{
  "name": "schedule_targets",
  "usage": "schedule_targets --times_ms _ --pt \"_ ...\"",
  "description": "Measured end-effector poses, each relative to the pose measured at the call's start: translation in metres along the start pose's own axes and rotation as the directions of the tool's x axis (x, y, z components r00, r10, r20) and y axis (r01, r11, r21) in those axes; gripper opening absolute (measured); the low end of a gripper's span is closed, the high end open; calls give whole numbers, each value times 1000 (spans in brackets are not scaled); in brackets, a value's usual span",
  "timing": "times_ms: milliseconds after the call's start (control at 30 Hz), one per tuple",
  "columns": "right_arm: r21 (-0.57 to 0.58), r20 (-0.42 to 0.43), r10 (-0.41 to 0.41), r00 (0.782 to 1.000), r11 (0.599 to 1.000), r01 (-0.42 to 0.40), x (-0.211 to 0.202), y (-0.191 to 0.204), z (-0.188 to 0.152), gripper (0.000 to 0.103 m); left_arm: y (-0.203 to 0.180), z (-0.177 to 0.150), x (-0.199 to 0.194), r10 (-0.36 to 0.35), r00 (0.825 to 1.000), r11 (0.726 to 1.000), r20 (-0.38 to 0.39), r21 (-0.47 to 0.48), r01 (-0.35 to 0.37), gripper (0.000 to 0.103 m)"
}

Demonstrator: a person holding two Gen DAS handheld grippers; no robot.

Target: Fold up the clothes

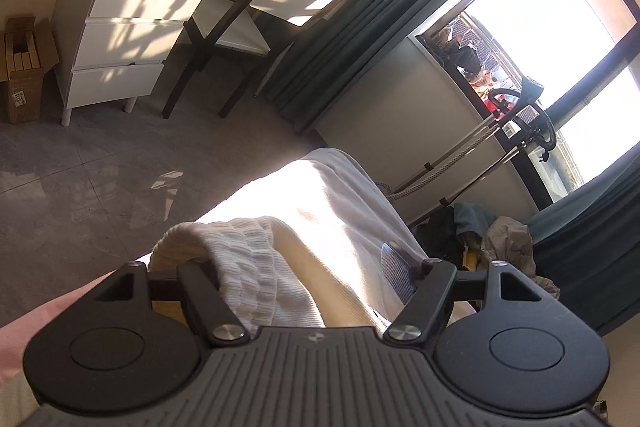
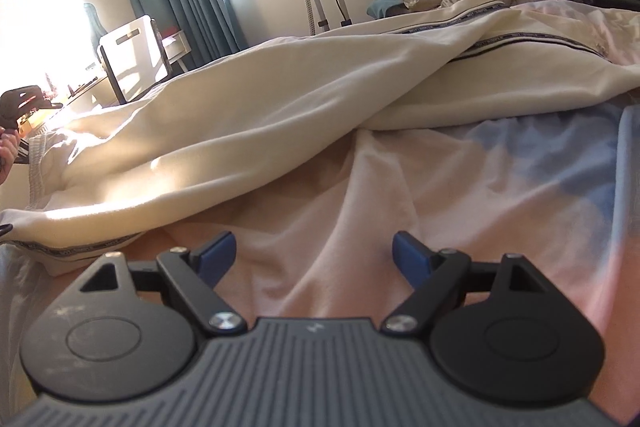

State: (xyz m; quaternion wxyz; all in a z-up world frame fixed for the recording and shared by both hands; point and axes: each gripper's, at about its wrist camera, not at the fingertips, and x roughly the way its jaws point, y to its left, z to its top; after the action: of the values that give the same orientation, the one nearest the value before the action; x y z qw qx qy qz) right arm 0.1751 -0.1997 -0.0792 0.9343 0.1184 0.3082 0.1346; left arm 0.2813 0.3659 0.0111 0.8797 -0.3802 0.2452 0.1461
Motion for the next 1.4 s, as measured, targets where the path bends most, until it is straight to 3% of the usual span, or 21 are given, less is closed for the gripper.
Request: schedule_targets --times_ms 67,233,400,500,600,800,900,1000,1167,1267,1400 --pt "-11 15 0 1000 1000 0 -6 2 0 86 -7 -3 -18 11 1000 999 4 33 -11 87" --pt "-38 54 1 999 999 1 -21 6 1 86 -26 -12 -63 36 999 993 15 114 -38 92" --pt "-58 96 3 995 998 3 -42 8 6 86 -44 -49 -127 68 997 977 46 199 -76 93" --pt "-60 129 9 992 998 -2 -56 7 8 86 -52 -87 -168 -31 998 983 56 182 21 93" --pt "-82 153 -13 988 996 25 -66 6 7 86 -53 -132 -192 -91 996 991 -3 102 91 93" --pt "2 170 -32 985 999 32 -84 -9 12 86 -30 -220 -186 -163 975 982 -151 -119 146 92" --pt "50 177 -43 983 998 34 -94 -19 16 86 -14 -246 -170 -187 966 968 -180 -203 149 91" --pt "93 157 -53 986 995 39 -95 -35 29 86 2 -254 -154 -173 965 958 -199 -260 119 88" --pt "169 130 -75 989 984 52 -73 -72 75 86 23 -252 -138 -161 974 946 -159 -306 106 82" --pt "259 111 -80 991 965 49 -35 -107 111 85 33 -252 -123 -166 974 936 -155 -335 107 74" --pt "339 72 -138 988 935 106 35 -145 159 80 47 -254 -107 -161 979 925 -127 -366 104 65"
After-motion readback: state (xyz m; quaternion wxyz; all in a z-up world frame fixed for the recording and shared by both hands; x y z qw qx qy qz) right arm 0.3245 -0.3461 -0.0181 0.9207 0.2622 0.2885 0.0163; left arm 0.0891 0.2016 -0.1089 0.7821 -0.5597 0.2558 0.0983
